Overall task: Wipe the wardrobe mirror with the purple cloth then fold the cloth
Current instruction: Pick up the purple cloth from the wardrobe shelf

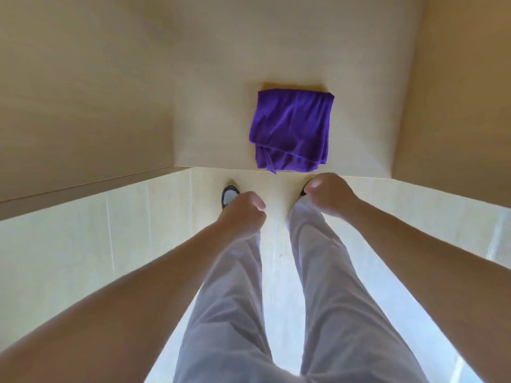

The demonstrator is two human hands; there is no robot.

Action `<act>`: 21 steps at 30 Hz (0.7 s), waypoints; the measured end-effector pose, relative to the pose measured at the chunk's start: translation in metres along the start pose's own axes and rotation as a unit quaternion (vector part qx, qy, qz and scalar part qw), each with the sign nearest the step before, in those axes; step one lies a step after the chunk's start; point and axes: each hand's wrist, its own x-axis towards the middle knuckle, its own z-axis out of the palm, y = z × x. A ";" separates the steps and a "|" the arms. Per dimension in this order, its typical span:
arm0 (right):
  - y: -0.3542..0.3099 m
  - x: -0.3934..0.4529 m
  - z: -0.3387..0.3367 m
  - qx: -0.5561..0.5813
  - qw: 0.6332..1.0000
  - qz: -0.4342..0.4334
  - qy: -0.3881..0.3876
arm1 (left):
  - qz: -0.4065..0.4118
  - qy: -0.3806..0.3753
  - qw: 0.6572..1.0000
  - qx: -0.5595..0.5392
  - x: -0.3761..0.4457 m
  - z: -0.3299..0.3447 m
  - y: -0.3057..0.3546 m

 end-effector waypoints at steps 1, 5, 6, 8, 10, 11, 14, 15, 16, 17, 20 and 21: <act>-0.010 0.015 -0.003 0.019 0.998 -0.009 0.053 | 0.011 0.015 0.999 0.028 0.016 0.000 0.009; -0.027 0.059 -0.012 0.095 0.970 0.021 0.224 | 0.109 0.145 0.982 0.057 0.070 -0.009 0.042; -0.026 0.068 -0.013 0.096 0.971 0.052 0.214 | 0.142 0.188 0.968 0.085 0.082 -0.012 0.049; -0.018 0.081 -0.011 0.095 0.976 0.091 0.173 | 0.199 0.227 0.940 0.160 0.104 -0.017 0.057; -0.009 0.086 -0.005 0.103 0.980 0.075 0.152 | 0.226 0.195 0.927 0.229 0.120 -0.016 0.060; -0.007 0.084 -0.002 0.104 0.982 0.051 0.148 | 0.232 0.177 0.922 0.253 0.124 -0.015 0.059; -0.015 0.066 0.003 0.171 0.976 -0.002 0.137 | 0.247 0.175 0.916 0.264 0.127 -0.013 0.049; -0.022 0.057 0.003 0.210 0.969 -0.013 0.133 | 0.249 0.176 0.917 0.255 0.125 -0.014 0.044; -0.028 0.047 0.001 0.239 0.962 -0.026 0.132 | 0.251 0.175 0.921 0.243 0.121 -0.015 0.039; -0.034 0.037 -0.001 0.258 0.957 -0.043 0.130 | 0.251 0.173 0.926 0.224 0.117 -0.017 0.035; -0.049 0.008 -0.008 0.275 0.949 -0.080 0.133 | 0.252 0.155 0.953 0.067 0.094 -0.019 0.027; -0.052 0.000 -0.011 0.284 0.946 -0.079 0.131 | 0.245 0.147 0.958 0.004 0.083 -0.020 0.026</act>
